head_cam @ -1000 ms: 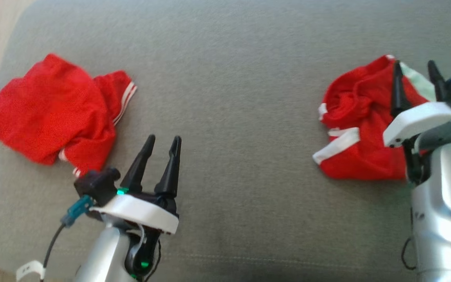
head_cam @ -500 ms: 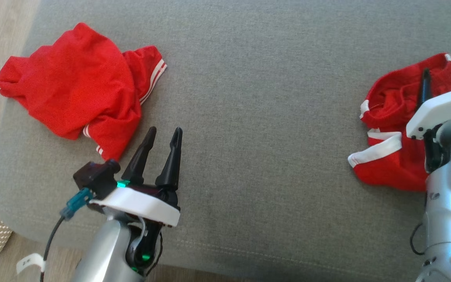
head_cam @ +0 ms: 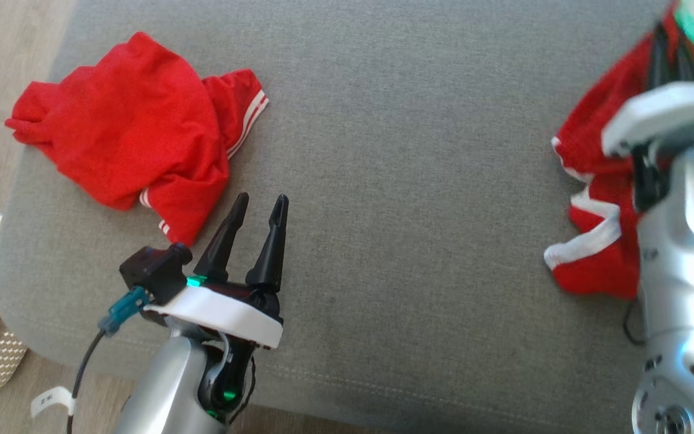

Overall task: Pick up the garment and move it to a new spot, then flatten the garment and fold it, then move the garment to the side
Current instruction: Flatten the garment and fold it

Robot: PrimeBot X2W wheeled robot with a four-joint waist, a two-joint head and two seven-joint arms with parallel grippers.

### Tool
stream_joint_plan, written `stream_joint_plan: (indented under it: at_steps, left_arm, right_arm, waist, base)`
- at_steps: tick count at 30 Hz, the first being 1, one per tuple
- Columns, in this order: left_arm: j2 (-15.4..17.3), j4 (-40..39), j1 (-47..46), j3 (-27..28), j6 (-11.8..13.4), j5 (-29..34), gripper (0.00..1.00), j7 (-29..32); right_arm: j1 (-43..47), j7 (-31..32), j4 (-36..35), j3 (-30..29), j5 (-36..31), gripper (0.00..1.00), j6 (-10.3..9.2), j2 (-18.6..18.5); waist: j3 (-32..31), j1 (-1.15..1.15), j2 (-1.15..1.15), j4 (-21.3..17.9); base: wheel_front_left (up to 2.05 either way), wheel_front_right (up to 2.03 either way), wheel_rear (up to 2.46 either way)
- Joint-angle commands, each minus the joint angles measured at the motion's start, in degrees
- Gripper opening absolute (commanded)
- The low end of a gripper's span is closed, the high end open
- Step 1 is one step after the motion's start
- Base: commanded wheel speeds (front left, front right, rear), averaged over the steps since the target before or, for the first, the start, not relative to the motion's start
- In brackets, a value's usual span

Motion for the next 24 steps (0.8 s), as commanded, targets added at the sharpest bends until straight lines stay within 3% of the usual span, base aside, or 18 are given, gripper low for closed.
stream_joint_plan:
  at_steps: [1,9,16,17,18,19,24]
  left_arm:
    - [0.5,-1.5,-1.8,1.6,-0.3,-0.3,1.0,-0.4]
    - [0.5,-1.9,-2.0,1.0,-0.3,-2.2,1.0,-0.4]
    - [0.5,-1.8,-2.2,0.3,-0.3,-3.4,1.0,-0.4]
    - [0.5,-1.8,-2.2,0.3,-0.3,-3.5,1.0,-0.4]
    - [0.5,-1.8,-2.3,0.4,-0.3,-3.6,1.0,-0.4]
    - [0.5,-1.8,-2.3,0.4,-0.3,-3.7,1.0,-0.4]
    - [0.5,-1.5,-2.1,0.8,-0.3,-3.6,1.0,-0.4]
  right_arm:
    - [-3.4,-1.4,-1.6,3.2,-0.3,0.0,0.22,0.2]
    - [-12.0,-3.1,3.9,13.0,0.3,0.0,0.22,-0.6]
    - [-18.1,-4.8,11.3,16.4,0.4,0.0,0.22,-1.5]
    - [-18.7,-5.1,12.3,16.9,0.1,0.08,0.22,-1.6]
    - [-19.2,-5.5,13.2,17.0,-0.3,0.49,0.22,-1.9]
    - [-19.6,-5.6,14.2,16.9,-0.7,1.0,0.22,-2.2]
    - [-19.7,-6.1,17.0,13.7,-3.1,1.0,0.22,-2.8]
  waist:
    - [-0.2,0.0,0.0,0.3]
    - [0.3,0.0,0.0,3.3]
    - [1.3,0.0,0.0,5.7]
    - [1.3,0.0,0.0,5.9]
    - [1.4,0.0,0.0,6.0]
    - [1.4,0.0,0.0,6.1]
    - [0.9,0.0,0.0,5.3]
  base:
    - [0.0,0.0,0.0]
    - [0.0,0.0,0.0]
    - [0.0,0.0,0.0]
    - [0.0,0.0,0.0]
    - [0.0,0.0,0.0]
    - [0.0,0.0,0.0]
    - [0.0,0.0,0.0]
